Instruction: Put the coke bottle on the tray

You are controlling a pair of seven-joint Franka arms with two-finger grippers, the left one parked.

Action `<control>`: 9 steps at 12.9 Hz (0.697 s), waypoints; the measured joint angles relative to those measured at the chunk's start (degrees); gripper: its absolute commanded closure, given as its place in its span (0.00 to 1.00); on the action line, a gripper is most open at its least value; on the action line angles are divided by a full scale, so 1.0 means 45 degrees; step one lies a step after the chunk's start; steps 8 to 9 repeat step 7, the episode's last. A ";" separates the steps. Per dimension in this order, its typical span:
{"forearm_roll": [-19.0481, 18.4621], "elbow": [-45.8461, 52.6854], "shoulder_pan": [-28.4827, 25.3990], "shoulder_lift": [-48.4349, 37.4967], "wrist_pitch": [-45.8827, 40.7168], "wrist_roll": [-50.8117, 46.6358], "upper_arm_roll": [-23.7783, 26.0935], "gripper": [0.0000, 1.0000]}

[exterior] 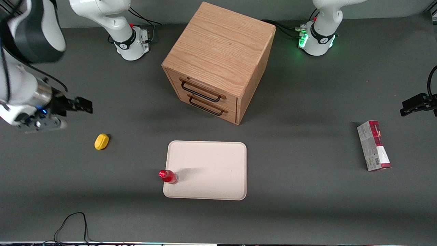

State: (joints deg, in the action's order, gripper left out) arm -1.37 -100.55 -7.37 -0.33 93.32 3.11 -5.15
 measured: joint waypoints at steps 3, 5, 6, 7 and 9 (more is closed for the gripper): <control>0.0015 -0.0016 -0.0624 -0.0885 -0.0244 0.0378 -0.1151 0.00; 0.0026 0.0105 -0.0790 -0.0860 -0.0270 0.0377 -0.1172 0.00; 0.0026 0.0154 -0.0822 -0.0835 -0.0270 0.0377 -0.1111 0.00; 0.0026 0.0197 -0.0828 -0.0813 -0.0270 0.0376 -0.1070 0.00; 0.0026 0.0197 -0.0828 -0.0813 -0.0270 0.0376 -0.1070 0.00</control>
